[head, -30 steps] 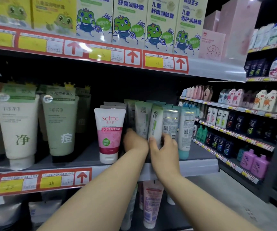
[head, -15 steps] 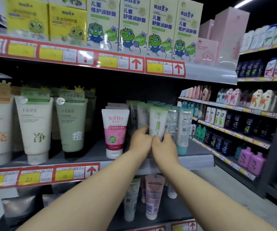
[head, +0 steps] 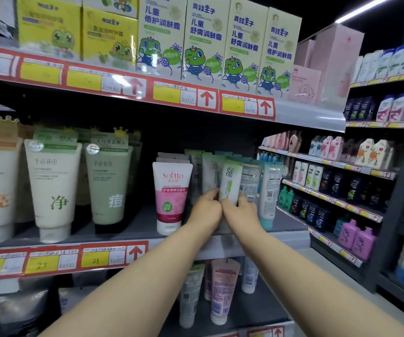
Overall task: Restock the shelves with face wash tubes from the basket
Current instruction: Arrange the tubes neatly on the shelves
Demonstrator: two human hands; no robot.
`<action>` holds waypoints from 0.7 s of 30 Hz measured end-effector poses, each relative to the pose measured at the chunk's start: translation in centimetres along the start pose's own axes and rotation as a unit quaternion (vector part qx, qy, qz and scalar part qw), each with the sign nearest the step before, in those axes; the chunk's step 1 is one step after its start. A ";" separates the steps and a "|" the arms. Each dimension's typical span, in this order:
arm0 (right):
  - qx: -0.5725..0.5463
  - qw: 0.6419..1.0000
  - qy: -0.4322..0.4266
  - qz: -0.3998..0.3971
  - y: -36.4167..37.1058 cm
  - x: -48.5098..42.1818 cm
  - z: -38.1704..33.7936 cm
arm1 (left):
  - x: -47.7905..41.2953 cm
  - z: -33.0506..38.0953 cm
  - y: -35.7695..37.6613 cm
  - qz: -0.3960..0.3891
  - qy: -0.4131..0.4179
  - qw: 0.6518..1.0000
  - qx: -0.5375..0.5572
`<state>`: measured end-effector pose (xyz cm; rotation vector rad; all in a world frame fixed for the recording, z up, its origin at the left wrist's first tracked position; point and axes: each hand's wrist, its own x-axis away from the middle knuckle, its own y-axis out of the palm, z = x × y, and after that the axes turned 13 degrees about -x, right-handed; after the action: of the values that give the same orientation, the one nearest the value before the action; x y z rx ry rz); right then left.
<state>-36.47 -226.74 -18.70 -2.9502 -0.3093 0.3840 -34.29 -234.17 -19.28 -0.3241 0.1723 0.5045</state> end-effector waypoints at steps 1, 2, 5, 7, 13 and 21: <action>0.008 1.000 0.002 0.001 0.0 0.0 0.0 | 0.1 0.1 -0.1 -0.004 0.000 1.000 -0.002; 0.015 1.000 0.001 0.002 0.1 0.1 0.0 | 0.1 0.0 -0.1 -0.005 -0.001 1.000 -0.005; -0.005 1.000 -0.005 0.018 0.5 0.4 -0.2 | 0.3 0.0 -0.3 -0.011 -0.001 1.000 0.002; -0.024 0.999 -0.002 0.030 0.7 0.6 -0.1 | 0.5 -0.1 -0.5 -0.017 0.004 1.000 0.003; -0.015 0.999 0.001 0.035 0.9 0.2 -0.1 | 0.9 -0.1 -0.7 -0.024 0.037 0.999 -0.002; -0.090 0.995 0.034 0.026 0.9 0.5 -1.2 | 1.1 -0.2 -1.2 -0.074 0.022 0.989 -0.128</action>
<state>-35.49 -227.63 -17.84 -3.1449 -0.2718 0.2751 -32.76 -234.77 -19.41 -0.5947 0.1250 0.3729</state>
